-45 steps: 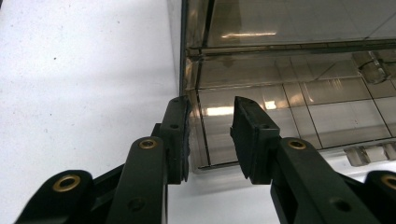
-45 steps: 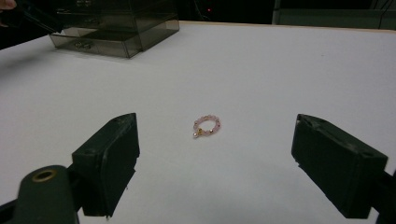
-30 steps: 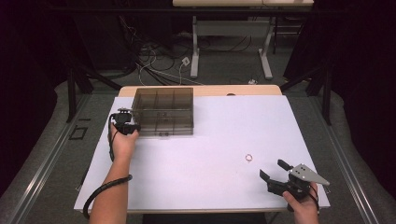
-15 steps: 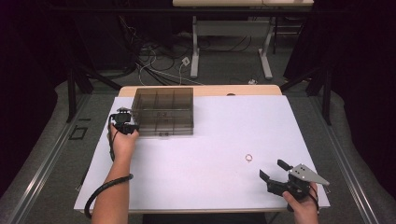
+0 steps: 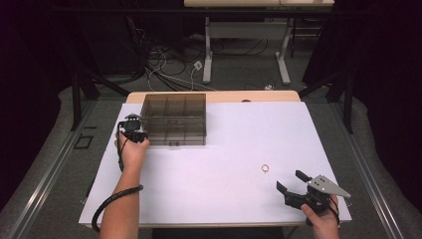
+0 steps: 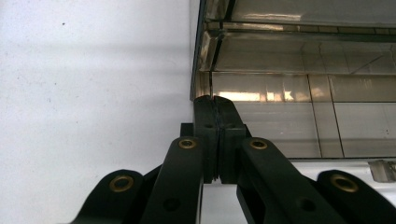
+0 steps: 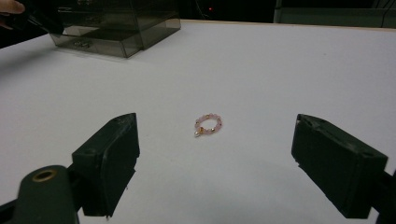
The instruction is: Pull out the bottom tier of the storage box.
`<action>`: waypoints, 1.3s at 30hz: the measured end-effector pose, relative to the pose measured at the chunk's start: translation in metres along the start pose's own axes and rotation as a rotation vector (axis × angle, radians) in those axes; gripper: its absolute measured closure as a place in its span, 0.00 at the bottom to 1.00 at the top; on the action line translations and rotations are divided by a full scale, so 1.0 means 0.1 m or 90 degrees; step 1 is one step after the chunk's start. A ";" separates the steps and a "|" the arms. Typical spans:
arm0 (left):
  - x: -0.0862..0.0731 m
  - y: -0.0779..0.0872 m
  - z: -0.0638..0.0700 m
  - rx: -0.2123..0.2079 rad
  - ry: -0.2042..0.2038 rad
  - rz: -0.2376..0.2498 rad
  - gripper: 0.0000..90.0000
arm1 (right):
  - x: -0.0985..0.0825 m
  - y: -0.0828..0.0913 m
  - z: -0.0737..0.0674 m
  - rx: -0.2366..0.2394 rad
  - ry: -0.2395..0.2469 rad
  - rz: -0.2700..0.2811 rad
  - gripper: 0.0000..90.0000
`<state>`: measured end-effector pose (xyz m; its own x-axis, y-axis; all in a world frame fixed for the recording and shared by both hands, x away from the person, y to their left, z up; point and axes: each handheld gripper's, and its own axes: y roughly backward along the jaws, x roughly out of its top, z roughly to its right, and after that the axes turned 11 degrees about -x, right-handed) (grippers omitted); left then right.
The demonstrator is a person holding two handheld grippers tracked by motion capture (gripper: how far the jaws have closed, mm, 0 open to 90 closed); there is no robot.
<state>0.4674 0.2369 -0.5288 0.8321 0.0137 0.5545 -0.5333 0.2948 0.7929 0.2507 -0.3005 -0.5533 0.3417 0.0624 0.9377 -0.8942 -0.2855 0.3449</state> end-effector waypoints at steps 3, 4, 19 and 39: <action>0.00 0.00 0.01 0.002 0.001 -0.002 1.00 | 0.00 0.00 0.00 -0.002 -0.001 0.000 0.16; 0.00 0.01 0.01 0.003 0.002 -0.004 1.00 | 0.00 0.00 0.00 -0.001 0.001 0.000 0.16; -0.04 0.04 0.04 0.010 0.007 -0.012 1.00 | 0.00 0.00 0.00 0.000 0.000 0.001 0.16; -0.09 0.10 0.05 0.003 0.010 -0.021 1.00 | 0.00 0.00 0.00 0.001 0.002 0.000 0.16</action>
<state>0.4543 0.2353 -0.5247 0.8516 0.0184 0.5239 -0.5058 0.2911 0.8121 0.2509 -0.3004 -0.5531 0.3407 0.0648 0.9379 -0.8940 -0.2866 0.3445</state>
